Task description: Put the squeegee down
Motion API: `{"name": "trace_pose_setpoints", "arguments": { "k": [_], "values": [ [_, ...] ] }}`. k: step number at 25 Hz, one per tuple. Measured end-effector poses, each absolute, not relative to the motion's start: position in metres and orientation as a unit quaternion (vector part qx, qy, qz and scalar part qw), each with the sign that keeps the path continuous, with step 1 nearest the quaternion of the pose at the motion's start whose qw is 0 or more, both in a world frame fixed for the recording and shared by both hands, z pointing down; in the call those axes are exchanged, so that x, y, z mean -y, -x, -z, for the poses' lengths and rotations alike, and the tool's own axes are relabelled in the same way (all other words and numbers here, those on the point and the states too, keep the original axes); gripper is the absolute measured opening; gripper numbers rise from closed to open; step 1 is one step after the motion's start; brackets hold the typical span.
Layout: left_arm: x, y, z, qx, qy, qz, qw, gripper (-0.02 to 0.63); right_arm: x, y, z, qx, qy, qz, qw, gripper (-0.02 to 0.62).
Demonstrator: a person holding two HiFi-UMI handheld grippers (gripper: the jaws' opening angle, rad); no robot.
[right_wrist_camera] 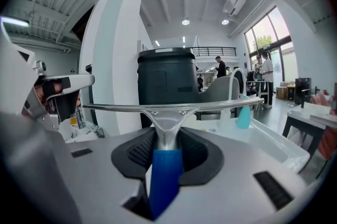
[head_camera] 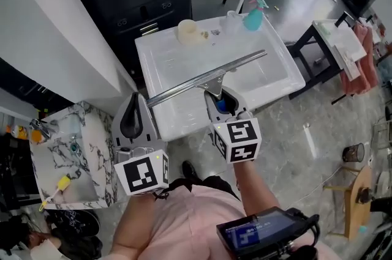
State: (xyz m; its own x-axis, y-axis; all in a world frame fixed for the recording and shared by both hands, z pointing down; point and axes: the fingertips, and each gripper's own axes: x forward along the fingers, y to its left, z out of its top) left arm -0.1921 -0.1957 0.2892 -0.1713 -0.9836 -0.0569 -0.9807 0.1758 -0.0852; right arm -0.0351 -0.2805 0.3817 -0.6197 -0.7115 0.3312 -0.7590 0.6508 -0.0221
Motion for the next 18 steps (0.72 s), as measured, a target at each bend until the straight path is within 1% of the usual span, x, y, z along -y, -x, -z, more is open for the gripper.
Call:
{"name": "trace_pose_setpoints", "arguments": {
  "k": [9,18],
  "values": [
    [0.211,0.216,-0.26,-0.778,0.623,-0.004,0.075,0.009,0.314,0.061,-0.349,0.907,-0.397,-0.048,0.133,0.106],
    [0.227,0.232,-0.27,-0.802,0.594,0.015,0.064,0.009,0.341,0.088,-0.373,0.92,-0.352,-0.062,0.159,0.106]
  ]
}}
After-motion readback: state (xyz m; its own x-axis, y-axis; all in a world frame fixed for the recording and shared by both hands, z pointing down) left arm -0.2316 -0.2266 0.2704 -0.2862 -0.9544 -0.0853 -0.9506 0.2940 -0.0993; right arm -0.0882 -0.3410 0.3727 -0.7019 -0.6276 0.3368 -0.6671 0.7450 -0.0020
